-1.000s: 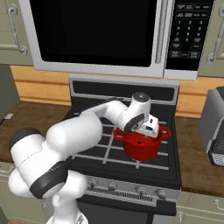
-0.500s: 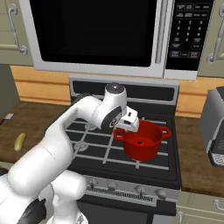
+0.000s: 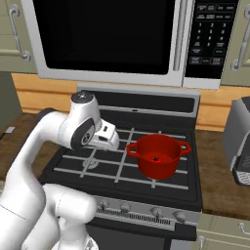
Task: Put the cucumber and tomato in the pot. Retrieve the spatula and lightly stir the vegetables in the pot.
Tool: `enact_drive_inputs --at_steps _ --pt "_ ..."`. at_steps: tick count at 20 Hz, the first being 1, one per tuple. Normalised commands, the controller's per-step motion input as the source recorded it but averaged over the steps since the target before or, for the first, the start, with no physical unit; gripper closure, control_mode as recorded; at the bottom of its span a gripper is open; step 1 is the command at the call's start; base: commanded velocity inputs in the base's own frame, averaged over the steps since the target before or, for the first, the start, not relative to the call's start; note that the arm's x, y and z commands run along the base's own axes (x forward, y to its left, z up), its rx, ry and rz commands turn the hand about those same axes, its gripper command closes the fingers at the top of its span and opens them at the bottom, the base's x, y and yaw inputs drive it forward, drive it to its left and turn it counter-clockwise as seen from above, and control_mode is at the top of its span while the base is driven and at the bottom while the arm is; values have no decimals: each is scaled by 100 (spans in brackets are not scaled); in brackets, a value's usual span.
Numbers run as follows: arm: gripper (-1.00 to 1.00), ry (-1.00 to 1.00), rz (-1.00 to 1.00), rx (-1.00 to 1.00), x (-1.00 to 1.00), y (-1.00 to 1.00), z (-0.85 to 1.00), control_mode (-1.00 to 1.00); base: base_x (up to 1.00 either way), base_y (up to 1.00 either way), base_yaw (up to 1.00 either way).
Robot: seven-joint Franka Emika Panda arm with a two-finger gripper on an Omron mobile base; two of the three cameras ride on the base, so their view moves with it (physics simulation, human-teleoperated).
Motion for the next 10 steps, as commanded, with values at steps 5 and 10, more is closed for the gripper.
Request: enact_drive_inputs --at_steps 5,10 --pt "-100 1 10 1 -22 100 -11 -100 0 0 0" --pt "-100 16 15 0 -2 100 0 -100 0 0 0"
